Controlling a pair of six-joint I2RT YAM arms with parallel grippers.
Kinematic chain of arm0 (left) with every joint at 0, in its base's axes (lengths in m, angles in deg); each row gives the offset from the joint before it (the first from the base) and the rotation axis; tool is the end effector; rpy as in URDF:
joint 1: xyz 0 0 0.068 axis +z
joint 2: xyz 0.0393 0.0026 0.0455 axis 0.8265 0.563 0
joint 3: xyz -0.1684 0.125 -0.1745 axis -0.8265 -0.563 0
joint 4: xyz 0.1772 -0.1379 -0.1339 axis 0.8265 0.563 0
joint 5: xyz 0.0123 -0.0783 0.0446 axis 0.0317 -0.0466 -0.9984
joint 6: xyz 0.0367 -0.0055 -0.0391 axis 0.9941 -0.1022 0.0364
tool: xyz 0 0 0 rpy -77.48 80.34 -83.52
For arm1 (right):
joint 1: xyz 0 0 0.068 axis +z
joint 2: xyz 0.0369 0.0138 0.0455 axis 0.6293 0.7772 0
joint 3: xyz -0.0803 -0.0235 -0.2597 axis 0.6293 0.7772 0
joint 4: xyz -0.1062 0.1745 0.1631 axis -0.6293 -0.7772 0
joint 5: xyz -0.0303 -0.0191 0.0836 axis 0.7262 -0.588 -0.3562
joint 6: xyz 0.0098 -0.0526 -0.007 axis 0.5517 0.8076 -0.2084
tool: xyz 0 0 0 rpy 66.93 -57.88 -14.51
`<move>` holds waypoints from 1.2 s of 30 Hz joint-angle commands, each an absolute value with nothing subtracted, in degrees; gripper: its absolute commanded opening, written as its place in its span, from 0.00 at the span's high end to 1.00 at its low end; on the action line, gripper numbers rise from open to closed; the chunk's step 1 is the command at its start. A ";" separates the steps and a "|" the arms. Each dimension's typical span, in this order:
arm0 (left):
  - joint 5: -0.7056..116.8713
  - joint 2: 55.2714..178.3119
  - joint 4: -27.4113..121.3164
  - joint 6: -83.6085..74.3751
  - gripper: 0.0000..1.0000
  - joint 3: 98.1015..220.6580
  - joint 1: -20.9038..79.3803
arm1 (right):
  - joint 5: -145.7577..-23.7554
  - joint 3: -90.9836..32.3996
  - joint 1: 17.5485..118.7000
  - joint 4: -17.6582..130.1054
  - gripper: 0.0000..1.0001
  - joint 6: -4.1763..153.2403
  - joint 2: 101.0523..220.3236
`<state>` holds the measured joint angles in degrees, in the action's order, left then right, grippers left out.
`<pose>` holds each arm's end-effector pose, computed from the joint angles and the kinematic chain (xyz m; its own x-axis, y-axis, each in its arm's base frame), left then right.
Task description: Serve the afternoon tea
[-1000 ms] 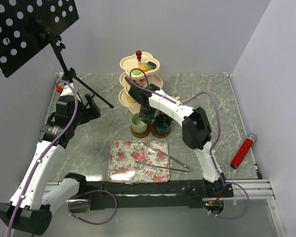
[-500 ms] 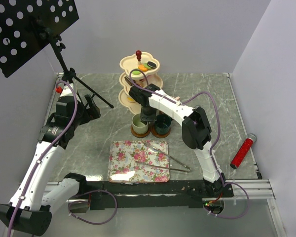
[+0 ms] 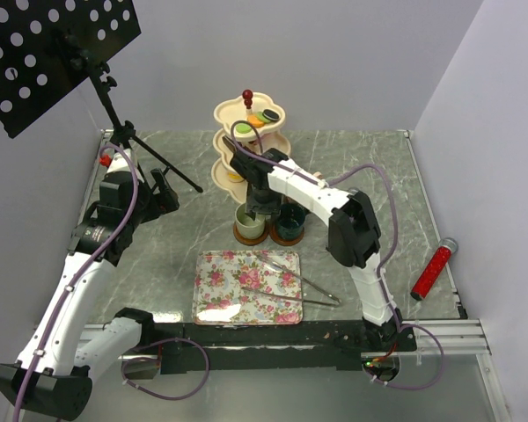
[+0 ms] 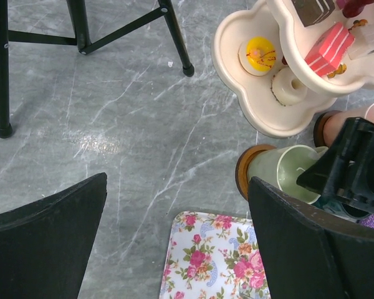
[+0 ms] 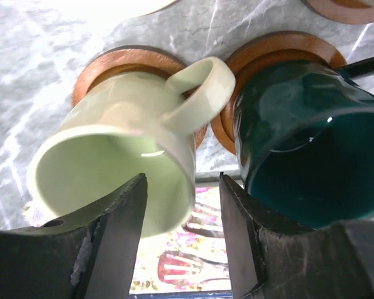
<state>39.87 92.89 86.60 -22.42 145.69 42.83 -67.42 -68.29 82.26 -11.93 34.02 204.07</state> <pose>0.1822 -0.0354 0.3540 -0.4687 -0.3884 -0.7934 -0.1779 0.9213 -0.3459 0.3264 0.2990 0.2415 -0.9626 0.0892 -0.2557 0.0833 0.9959 0.0338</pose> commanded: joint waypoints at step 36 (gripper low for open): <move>29.70 81.55 84.91 -27.23 0.00 148.99 49.85 | -57.69 -12.21 49.02 34.56 0.37 64.37 127.52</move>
<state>34.18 83.10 86.62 -28.02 146.04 49.63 -61.54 -16.77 49.08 24.42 57.97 132.60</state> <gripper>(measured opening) 0.995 0.613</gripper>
